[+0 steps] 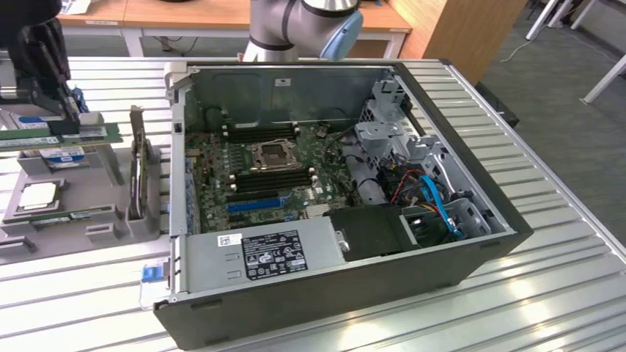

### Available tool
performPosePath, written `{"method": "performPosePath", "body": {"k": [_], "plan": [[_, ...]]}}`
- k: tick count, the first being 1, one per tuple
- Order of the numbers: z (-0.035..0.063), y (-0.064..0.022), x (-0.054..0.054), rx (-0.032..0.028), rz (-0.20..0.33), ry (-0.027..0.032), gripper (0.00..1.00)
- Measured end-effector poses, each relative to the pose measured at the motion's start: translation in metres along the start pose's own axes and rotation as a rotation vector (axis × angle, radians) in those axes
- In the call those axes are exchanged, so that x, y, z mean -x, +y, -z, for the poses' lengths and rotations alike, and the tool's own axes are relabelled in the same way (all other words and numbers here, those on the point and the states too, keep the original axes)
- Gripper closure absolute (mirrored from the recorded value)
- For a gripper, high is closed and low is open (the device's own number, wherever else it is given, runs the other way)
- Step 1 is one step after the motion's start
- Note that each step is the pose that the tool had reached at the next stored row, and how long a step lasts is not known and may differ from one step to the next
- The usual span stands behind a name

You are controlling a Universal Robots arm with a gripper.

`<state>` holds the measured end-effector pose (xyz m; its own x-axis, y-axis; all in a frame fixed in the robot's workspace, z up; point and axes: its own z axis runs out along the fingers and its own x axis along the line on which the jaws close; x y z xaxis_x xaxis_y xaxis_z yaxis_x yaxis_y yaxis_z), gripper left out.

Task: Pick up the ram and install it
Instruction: 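Pick up the ram and move it above insertion slot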

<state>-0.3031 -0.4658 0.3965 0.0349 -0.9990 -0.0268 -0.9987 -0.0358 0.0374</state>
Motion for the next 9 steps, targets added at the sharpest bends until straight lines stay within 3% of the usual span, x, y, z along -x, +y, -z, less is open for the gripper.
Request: {"method": "performPosePath", "body": {"k": [9], "plan": [[0.0008,-0.0225,-0.001,0.0034,0.0,-0.0002,0.88]]}}
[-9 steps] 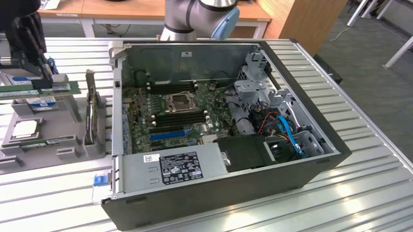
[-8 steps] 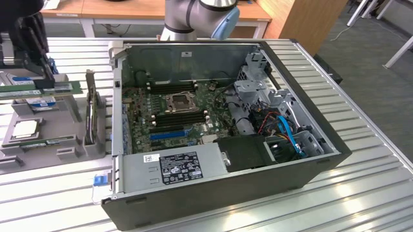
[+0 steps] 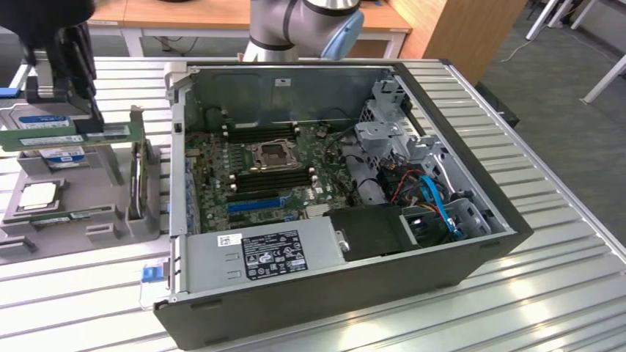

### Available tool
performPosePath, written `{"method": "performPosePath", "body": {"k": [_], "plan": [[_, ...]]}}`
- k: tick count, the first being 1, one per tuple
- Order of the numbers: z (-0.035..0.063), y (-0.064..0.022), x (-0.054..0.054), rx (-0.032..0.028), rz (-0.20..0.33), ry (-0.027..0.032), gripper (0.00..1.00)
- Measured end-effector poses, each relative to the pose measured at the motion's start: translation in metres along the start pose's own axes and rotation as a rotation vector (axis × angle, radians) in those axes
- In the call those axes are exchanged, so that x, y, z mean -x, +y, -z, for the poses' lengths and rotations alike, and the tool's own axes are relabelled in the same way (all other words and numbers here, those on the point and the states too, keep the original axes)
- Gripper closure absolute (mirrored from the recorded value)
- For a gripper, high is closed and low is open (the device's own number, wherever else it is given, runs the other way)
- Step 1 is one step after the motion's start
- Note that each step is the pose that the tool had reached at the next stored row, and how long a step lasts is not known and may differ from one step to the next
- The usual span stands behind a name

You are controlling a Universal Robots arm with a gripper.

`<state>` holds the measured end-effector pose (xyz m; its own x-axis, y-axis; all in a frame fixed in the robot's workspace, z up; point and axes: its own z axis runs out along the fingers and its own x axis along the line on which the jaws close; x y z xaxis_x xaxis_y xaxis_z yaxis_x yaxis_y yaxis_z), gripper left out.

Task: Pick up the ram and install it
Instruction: 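Pick up the ram and move it above insertion slot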

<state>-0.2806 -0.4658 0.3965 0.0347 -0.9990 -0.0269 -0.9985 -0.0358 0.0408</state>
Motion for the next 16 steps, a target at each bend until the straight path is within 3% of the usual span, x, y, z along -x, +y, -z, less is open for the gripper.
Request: {"method": "performPosePath", "body": {"k": [16], "plan": [[0.0015,-0.0348,-0.001,0.0049,0.0,-0.0001,0.88]]}}
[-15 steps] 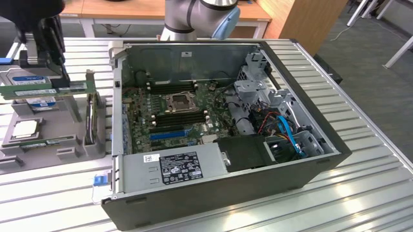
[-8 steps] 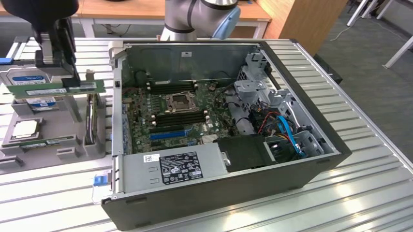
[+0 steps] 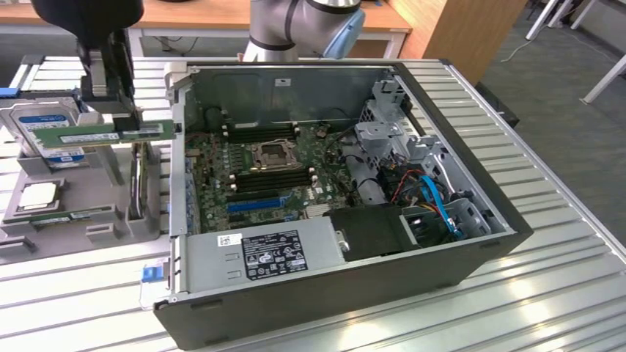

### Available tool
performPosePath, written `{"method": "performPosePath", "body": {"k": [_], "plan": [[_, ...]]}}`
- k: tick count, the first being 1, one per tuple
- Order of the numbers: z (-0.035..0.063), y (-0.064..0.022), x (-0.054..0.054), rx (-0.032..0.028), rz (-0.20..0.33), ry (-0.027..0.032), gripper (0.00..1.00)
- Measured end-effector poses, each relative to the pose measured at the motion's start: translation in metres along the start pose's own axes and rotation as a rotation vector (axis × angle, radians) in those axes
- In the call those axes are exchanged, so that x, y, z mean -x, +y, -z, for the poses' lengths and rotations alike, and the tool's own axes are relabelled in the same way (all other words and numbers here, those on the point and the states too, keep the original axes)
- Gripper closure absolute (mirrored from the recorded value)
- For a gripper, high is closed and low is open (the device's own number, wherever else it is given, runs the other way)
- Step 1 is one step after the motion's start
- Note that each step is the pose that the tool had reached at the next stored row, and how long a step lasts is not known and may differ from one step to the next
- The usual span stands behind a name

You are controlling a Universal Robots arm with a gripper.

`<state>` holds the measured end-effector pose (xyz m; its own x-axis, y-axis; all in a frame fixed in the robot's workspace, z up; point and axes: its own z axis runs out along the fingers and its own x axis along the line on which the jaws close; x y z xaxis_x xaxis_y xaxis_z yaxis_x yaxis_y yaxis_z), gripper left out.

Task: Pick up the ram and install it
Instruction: 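Pick up the ram and move it above insertion slot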

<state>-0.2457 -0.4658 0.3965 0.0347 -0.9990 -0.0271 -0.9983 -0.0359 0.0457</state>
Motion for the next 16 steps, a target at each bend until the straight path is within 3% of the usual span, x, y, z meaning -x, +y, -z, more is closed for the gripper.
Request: {"method": "performPosePath", "body": {"k": [16], "plan": [[0.0018,-0.0401,-0.001,0.0066,0.0,-0.0004,0.88]]}}
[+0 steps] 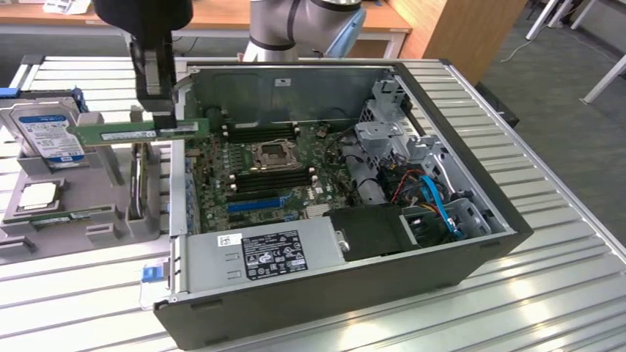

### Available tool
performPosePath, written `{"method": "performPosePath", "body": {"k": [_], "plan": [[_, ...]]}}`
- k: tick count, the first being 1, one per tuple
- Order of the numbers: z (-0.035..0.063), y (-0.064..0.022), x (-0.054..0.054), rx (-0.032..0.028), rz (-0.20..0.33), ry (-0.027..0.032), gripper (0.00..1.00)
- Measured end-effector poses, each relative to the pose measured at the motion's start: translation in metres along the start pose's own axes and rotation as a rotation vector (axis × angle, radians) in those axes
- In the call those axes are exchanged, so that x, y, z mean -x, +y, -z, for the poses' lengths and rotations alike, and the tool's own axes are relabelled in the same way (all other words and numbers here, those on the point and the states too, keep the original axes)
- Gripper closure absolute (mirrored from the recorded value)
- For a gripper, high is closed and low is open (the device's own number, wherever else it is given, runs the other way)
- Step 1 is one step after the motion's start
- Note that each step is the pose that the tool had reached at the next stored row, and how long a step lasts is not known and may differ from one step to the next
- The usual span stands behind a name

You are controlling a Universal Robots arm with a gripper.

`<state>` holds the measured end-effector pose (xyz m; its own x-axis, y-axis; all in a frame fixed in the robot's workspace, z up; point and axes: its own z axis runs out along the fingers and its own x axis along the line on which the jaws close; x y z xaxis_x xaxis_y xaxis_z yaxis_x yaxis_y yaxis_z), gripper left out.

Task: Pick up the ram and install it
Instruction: 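Pick up the ram and move it above insertion slot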

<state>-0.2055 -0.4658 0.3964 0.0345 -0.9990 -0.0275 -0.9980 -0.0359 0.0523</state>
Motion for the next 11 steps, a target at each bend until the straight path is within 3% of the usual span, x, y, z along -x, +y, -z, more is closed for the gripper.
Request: {"method": "performPosePath", "body": {"k": [11], "plan": [[0.0016,-0.0297,-0.001,0.0055,0.0,-0.0001,0.88]]}}
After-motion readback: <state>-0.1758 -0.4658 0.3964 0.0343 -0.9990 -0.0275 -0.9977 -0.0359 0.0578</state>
